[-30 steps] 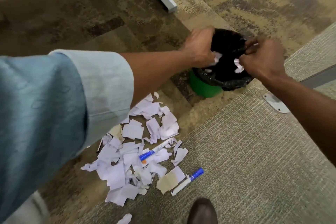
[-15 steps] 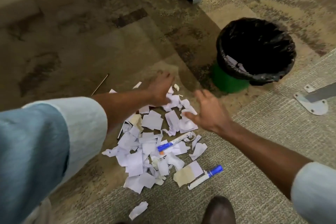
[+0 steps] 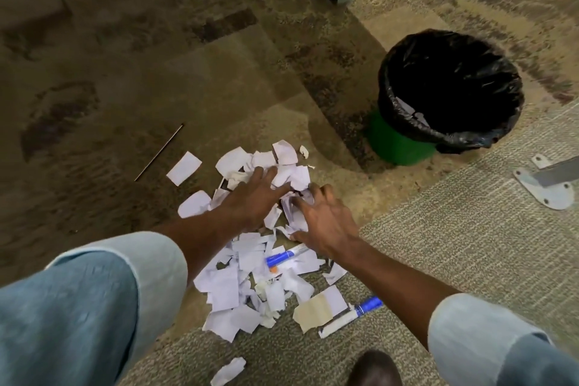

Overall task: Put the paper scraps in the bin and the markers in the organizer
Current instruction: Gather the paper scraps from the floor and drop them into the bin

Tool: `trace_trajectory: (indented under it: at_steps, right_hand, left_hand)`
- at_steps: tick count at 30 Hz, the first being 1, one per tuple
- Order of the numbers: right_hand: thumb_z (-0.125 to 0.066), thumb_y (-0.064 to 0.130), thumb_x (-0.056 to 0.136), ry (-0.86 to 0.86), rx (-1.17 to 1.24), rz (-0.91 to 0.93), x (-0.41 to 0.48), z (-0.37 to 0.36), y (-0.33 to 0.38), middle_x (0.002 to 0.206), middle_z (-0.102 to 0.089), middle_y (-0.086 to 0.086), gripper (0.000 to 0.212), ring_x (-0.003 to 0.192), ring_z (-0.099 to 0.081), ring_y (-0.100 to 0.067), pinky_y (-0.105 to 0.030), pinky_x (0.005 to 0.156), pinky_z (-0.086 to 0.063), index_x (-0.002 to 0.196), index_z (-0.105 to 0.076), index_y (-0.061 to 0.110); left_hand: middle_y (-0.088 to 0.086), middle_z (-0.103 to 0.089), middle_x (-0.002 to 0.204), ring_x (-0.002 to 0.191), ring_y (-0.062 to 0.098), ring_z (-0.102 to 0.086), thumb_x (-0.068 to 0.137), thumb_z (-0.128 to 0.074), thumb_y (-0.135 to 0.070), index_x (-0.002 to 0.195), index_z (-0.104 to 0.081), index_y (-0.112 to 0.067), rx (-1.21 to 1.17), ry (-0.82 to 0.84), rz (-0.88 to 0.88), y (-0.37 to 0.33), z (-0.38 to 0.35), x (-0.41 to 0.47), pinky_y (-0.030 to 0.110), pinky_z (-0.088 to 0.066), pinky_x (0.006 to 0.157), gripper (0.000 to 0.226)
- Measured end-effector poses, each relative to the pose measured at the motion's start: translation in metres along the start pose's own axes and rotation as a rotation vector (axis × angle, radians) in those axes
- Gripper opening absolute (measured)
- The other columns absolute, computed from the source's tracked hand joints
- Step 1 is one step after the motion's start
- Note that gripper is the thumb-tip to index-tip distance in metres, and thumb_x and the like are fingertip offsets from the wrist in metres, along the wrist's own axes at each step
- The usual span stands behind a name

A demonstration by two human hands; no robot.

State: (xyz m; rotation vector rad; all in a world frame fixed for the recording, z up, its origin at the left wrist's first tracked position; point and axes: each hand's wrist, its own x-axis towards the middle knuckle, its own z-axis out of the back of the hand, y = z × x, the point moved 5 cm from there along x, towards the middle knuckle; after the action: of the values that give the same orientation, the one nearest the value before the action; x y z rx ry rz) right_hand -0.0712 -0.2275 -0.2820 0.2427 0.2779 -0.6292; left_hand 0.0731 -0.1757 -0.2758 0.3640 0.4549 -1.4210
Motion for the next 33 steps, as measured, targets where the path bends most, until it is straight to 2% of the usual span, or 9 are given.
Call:
trace_trajectory:
  at_steps: [6,10,12,15,21,24,28,31,33]
  right_hand:
    - [-0.066,0.018,0.094,-0.049,0.083,0.033,-0.008,0.004,-0.005,0.143,-0.051,-0.010,0.033,0.128,-0.047,-0.030,-0.045,0.080,-0.061,0.126,-0.066,0.022]
    - [-0.064,0.004,0.091,-0.096,0.180,-0.021,-0.011,0.010,-0.024,0.126,-0.061,-0.009,0.044,0.114,-0.060,-0.030,-0.039,0.084,-0.059,0.130,-0.070,0.022]
    - [-0.067,-0.003,0.085,-0.117,0.265,-0.048,-0.013,0.014,-0.033,0.118,-0.065,-0.007,0.051,0.104,-0.065,-0.029,-0.037,0.082,-0.060,0.128,-0.073,0.025]
    - [-0.067,-0.008,0.080,-0.170,0.334,-0.082,-0.015,0.027,-0.043,0.105,-0.064,-0.002,0.052,0.093,-0.065,-0.024,-0.035,0.079,-0.059,0.118,-0.077,0.026]
    - [-0.075,-0.005,0.084,-0.422,0.400,-0.108,-0.027,0.100,-0.051,0.101,-0.064,0.001,0.034,0.086,-0.063,-0.016,-0.028,0.073,-0.060,0.107,-0.080,0.019]
    - [-0.082,-0.001,0.081,-0.576,0.407,-0.128,-0.039,0.155,-0.060,0.101,-0.067,0.000,0.030,0.085,-0.064,-0.014,-0.020,0.071,-0.057,0.105,-0.081,0.017]
    - [-0.083,0.008,0.083,-0.815,0.432,-0.243,-0.052,0.226,-0.092,0.101,-0.072,-0.007,0.021,0.085,-0.067,-0.019,-0.023,0.071,-0.055,0.102,-0.082,0.017]
    - [-0.082,0.017,0.087,-0.896,0.389,-0.395,-0.057,0.259,-0.131,0.101,-0.077,-0.004,0.020,0.076,-0.068,-0.018,-0.005,0.060,-0.041,0.107,-0.082,0.019]
    - [-0.080,0.016,0.086,-0.879,0.385,-0.466,-0.057,0.265,-0.156,0.093,-0.079,-0.004,0.020,0.068,-0.069,-0.022,-0.017,0.052,-0.045,0.105,-0.082,0.019]
  left_hand:
    - [0.010,-0.038,0.155,0.137,0.031,-0.047,0.087,-0.081,-0.031,0.133,-0.060,-0.022,-0.155,-0.065,0.027,-0.004,0.003,-0.008,0.043,-0.057,0.098,0.052]
    - [0.005,-0.062,0.112,0.097,0.021,-0.061,0.088,-0.080,-0.027,0.117,-0.068,-0.018,-0.210,-0.119,0.027,-0.010,0.009,-0.009,0.033,-0.058,0.077,0.033]
    - [0.004,-0.063,0.097,0.090,0.021,-0.061,0.083,-0.083,-0.028,0.099,-0.071,-0.019,-0.251,-0.171,0.016,-0.013,0.018,-0.009,0.034,-0.055,0.071,0.022]
    - [0.007,-0.064,0.093,0.090,0.027,-0.063,0.083,-0.070,-0.003,0.089,-0.071,-0.014,-0.277,-0.254,-0.003,-0.014,0.039,-0.005,0.035,-0.049,0.067,0.012]
    - [0.006,-0.073,0.089,0.085,0.024,-0.069,0.087,-0.066,0.002,0.091,-0.078,-0.016,-0.441,-0.415,-0.082,-0.013,0.116,0.005,0.037,-0.057,0.074,0.022]
    - [-0.008,-0.068,0.082,0.074,0.008,-0.067,0.086,-0.071,-0.001,0.091,-0.078,-0.022,-0.607,-0.559,-0.082,-0.015,0.172,0.004,0.019,-0.053,0.064,0.023]
    - [-0.003,-0.078,0.098,0.075,0.002,-0.066,0.087,-0.078,-0.009,0.105,-0.079,-0.019,-0.618,-0.736,-0.061,-0.035,0.243,0.006,0.004,-0.044,0.055,0.021]
    - [0.000,-0.079,0.100,0.083,0.007,-0.070,0.087,-0.080,-0.016,0.107,-0.079,-0.016,-0.597,-0.809,-0.111,-0.061,0.284,0.018,0.010,-0.053,0.063,0.021]
    - [0.000,-0.078,0.093,0.083,0.009,-0.070,0.085,-0.080,-0.015,0.100,-0.080,-0.013,-0.612,-0.817,-0.137,-0.079,0.298,0.033,0.016,-0.055,0.063,0.014]
